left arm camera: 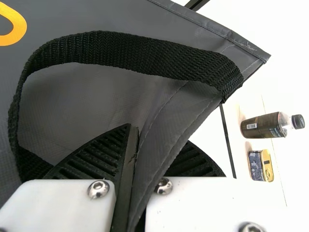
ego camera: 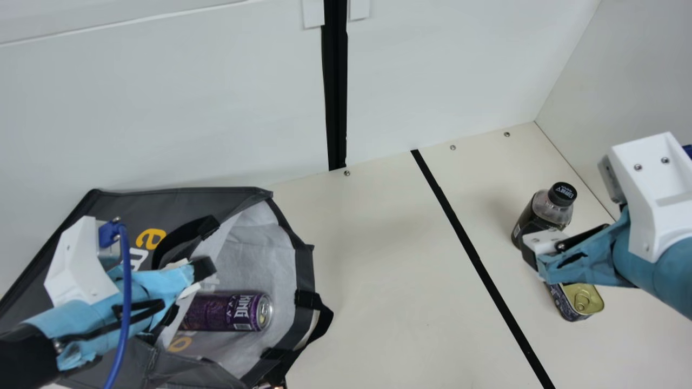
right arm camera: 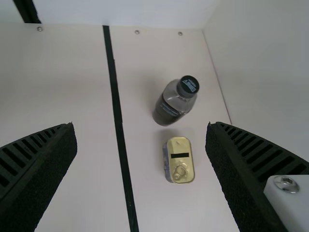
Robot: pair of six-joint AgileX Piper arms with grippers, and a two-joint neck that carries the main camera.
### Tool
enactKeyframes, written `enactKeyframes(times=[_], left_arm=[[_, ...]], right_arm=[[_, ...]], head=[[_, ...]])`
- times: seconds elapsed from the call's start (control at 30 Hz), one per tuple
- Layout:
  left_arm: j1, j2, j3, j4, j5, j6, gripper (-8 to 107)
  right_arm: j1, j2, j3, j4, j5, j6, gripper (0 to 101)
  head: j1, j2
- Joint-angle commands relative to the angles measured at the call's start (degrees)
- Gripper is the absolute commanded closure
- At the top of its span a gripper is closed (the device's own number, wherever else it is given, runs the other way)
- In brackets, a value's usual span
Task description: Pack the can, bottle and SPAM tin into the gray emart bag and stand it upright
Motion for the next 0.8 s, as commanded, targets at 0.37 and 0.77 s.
enactKeyframes(times=[0.37, 0.77], left_arm=[[0.0, 0.0, 0.0, 0.0, 0.0, 0.0, 107], [0.0, 0.0, 0.0, 0.0, 0.0, 0.0, 107]], right_arm=[[-6.29, -2.03, 0.48, -0.79, -0.07, -2.34, 6], [-12.55, -3.75, 1.21, 4.29, -0.07, -5.85, 6]], head=[[-1.3, -0.05], [-1.3, -0.05]])
